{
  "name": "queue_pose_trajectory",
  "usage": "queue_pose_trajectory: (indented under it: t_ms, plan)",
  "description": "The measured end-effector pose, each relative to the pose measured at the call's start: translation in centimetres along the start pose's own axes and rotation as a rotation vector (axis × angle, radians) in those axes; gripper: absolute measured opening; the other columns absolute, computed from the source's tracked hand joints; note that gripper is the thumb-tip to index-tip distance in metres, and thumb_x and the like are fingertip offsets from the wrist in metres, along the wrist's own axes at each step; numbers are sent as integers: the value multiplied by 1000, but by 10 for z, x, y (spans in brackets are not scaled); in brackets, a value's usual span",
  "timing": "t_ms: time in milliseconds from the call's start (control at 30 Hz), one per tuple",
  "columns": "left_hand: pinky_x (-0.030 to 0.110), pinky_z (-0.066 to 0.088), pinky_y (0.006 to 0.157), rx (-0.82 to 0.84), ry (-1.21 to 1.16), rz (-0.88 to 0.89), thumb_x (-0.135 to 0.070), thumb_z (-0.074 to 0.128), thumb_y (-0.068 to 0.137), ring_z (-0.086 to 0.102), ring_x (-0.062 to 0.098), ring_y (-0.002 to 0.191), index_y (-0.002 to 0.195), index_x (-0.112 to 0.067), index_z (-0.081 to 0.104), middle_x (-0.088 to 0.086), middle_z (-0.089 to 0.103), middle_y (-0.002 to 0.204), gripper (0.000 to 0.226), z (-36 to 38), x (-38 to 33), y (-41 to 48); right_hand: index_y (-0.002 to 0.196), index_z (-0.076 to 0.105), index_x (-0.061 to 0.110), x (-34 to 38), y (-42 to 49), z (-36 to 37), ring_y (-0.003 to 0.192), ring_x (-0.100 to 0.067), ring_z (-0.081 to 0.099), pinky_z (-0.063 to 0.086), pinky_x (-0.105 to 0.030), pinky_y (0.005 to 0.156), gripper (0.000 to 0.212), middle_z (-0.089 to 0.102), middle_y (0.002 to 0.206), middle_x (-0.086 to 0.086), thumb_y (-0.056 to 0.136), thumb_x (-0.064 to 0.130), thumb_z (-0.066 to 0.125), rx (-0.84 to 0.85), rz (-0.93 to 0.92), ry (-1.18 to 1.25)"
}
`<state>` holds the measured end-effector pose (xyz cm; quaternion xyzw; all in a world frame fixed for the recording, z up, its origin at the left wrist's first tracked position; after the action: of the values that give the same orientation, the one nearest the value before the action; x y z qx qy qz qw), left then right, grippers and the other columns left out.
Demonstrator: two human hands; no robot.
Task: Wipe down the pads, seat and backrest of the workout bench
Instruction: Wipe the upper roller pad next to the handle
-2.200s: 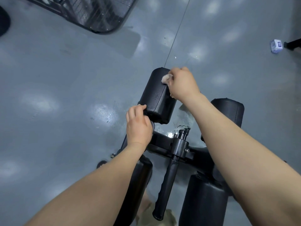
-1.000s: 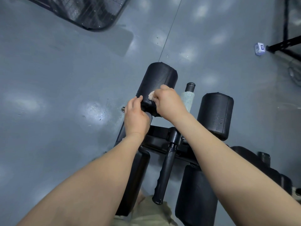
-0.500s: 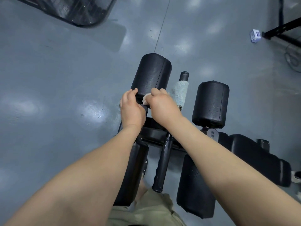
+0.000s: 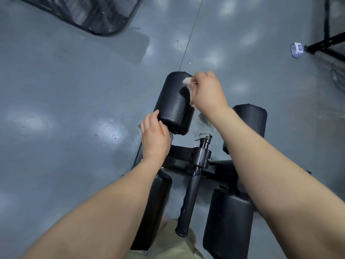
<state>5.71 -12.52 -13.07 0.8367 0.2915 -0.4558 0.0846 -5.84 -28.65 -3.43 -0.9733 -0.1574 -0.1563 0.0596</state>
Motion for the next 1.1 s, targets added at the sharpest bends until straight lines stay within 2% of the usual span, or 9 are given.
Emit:
queue_pose_trajectory:
  t_ms: [100,200,333,433,500,667,767,967,1100]
  plan:
    - [34,36,110,13,2,1,-13,44,101,41,23,128,137,-7,51,7,48,135,38,2,2,1,111,62,4,-11,34,2,89,-38,63,53,-38,83,20,51,118,-20,100,16,49,15,62,32]
    - [37,40,109,31,-17,1,-16,47,100,42,22,130,135,-11,54,5,45,138,36,3,2,1,104,61,6,-17,54,10,73,-38,66,58,-42,68,15,48,112,-16,100,16,50,30,88,65]
    - [32,40,107,46,-9,18,-19,50,99,40,21,132,130,-17,58,4,45,140,32,4,2,1,108,63,3,-19,68,20,91,-38,64,52,-37,84,16,54,113,-19,98,11,53,30,85,41]
    - [30,40,103,28,-1,22,-18,50,98,40,20,130,125,-20,60,2,47,135,29,4,1,1,111,66,4,-21,72,24,102,-39,60,47,-35,89,20,56,120,-22,96,11,55,19,73,26]
    - [24,34,104,12,14,35,-15,50,97,40,20,129,123,-18,62,3,49,132,29,4,0,0,113,68,5,-22,73,27,107,-39,57,46,-35,90,23,56,120,-21,95,8,53,13,71,14]
    - [19,28,103,11,31,34,-11,48,97,38,19,130,123,-17,63,3,50,132,31,3,-1,-1,108,75,17,-12,68,37,104,-40,56,37,-28,77,25,56,112,-17,99,13,53,88,-26,-47]
    - [22,30,104,25,32,25,-10,45,96,36,19,131,125,-17,61,3,49,134,34,3,-2,-2,103,75,23,-4,58,39,102,-40,57,45,-31,80,26,54,110,-13,96,10,53,150,-93,-90]
    - [15,26,103,9,29,38,-1,43,90,41,22,125,128,-13,57,5,50,133,42,-2,-7,-2,96,71,26,14,27,47,102,-35,55,41,-30,77,34,46,103,-2,88,2,48,232,-163,-120]
    - [12,22,103,11,3,-10,2,42,89,40,21,127,134,-7,51,7,47,136,48,-1,-3,-1,85,59,31,21,7,51,99,-32,53,37,-30,71,32,45,102,0,88,1,48,256,-171,-136]
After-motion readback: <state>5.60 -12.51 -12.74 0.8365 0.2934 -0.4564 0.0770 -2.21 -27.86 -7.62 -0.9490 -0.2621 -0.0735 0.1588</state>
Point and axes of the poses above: each hand's wrist, its own y-axis towards the middle knuckle, its own z-axis out of the palm, x = y × z, the point moved 7 cm from there along y, towards the middle knuckle
